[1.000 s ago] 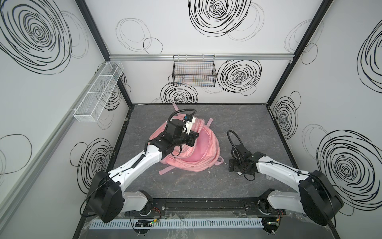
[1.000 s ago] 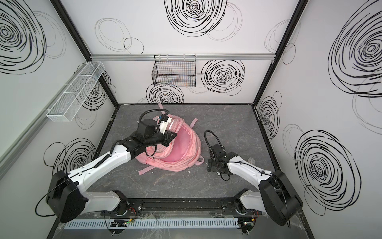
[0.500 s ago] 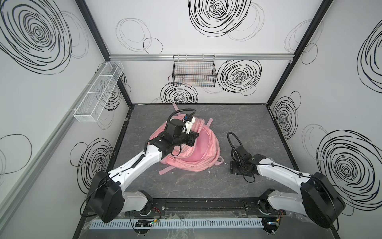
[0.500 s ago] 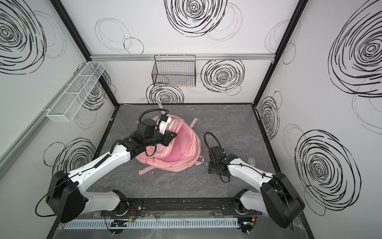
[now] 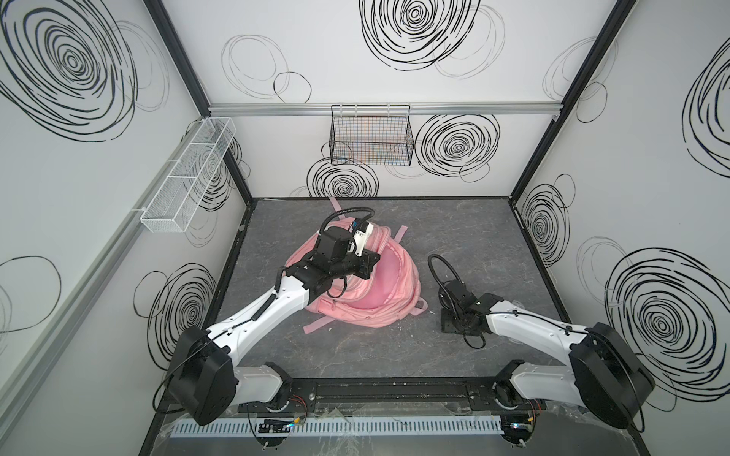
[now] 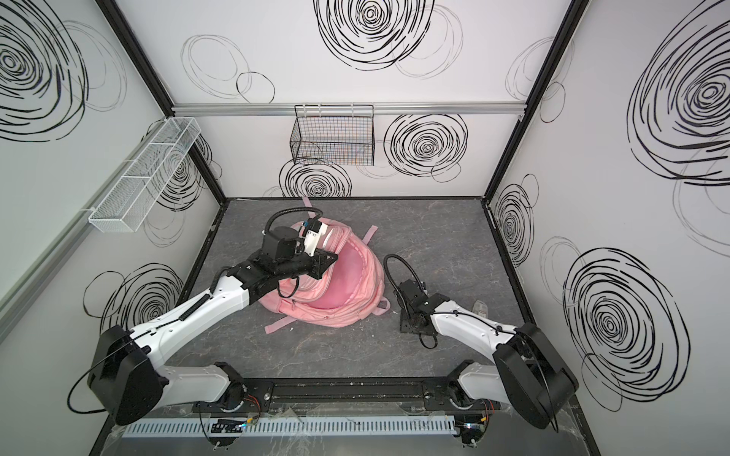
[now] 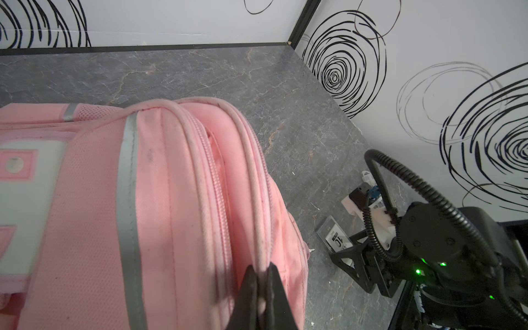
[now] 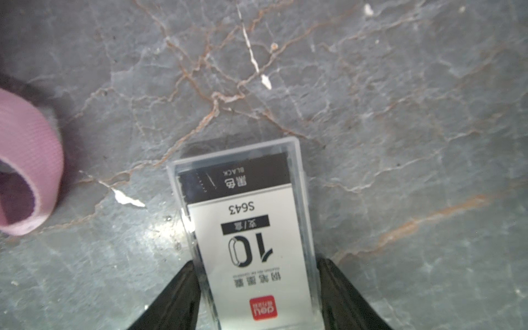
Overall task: Pack the student bag
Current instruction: 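Lower the right gripper onto the clear pen packet and grasp it, then carry the pen packet into the backpack opening with the right gripper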
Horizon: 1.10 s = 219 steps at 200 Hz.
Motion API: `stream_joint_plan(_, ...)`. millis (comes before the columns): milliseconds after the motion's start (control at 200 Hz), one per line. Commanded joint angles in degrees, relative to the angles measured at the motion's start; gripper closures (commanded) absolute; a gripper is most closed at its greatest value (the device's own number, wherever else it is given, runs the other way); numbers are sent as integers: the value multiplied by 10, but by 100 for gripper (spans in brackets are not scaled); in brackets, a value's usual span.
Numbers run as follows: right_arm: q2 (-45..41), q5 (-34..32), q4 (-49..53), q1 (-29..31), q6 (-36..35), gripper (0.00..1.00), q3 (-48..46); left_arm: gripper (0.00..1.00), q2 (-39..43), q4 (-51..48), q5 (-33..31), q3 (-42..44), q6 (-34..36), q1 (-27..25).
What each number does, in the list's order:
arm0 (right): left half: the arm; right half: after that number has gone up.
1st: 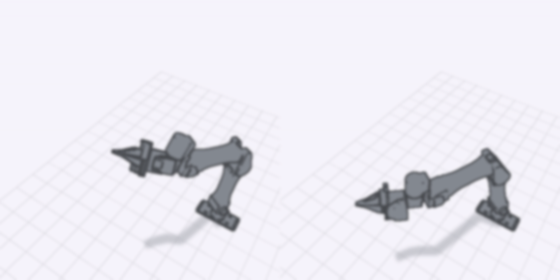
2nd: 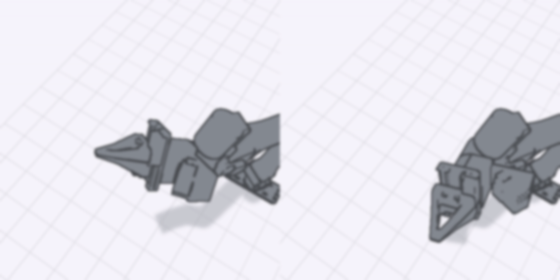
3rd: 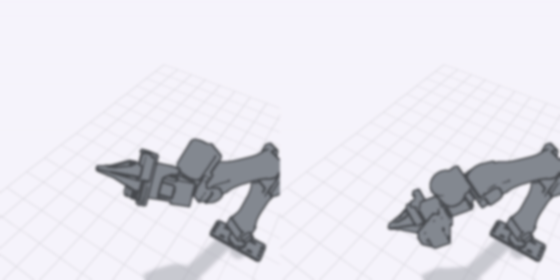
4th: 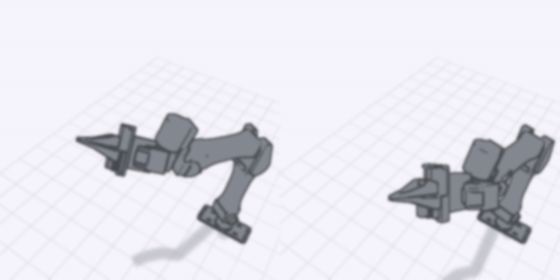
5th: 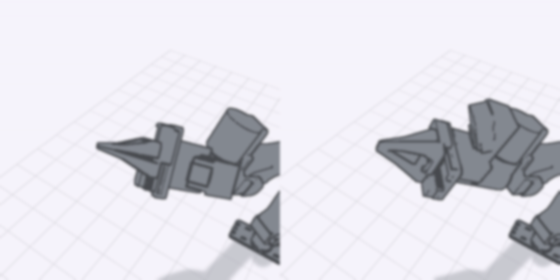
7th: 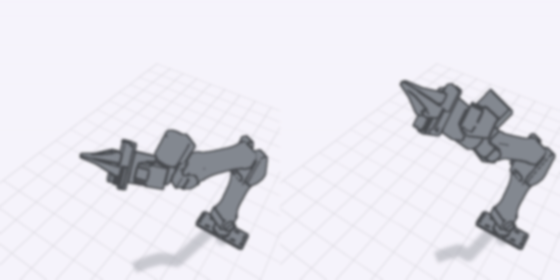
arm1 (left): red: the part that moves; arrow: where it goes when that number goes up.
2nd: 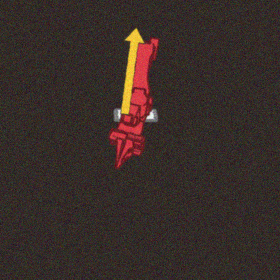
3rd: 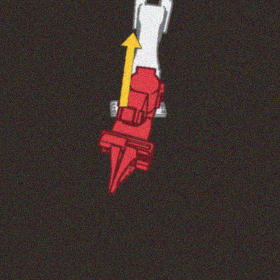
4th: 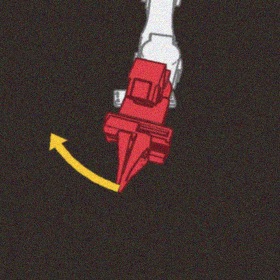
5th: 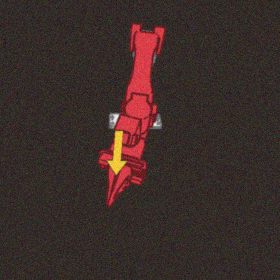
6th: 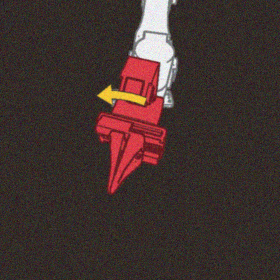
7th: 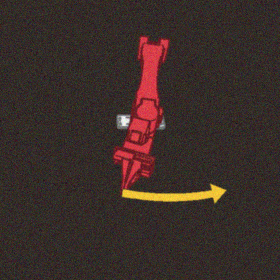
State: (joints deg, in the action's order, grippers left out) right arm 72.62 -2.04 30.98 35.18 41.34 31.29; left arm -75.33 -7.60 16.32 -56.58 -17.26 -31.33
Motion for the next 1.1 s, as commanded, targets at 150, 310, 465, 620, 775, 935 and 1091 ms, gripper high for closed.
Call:
stream_joint_plan(150,23,27,-25,9,-6,46,-6,100,1,30,-2,-3,3,8)
stream_joint_plan(310,13,29,-21,11,-3,47,7,100,7,37,0,-1,0,8)
stream_joint_plan(465,-16,25,-10,14,1,54,27,100,1,40,4,0,-4,7)
stream_joint_plan(620,-44,26,2,16,1,55,49,100,-3,42,6,-1,-7,8)
stream_joint_plan(775,-59,34,13,17,1,55,80,100,-4,40,3,1,-6,9)
stream_joint_plan(935,-63,58,-15,28,2,56,111,100,-2,39,2,1,-6,13)
stream_joint_plan(1091,-39,75,-46,53,15,56,151,100,3,35,2,1,-5,13)
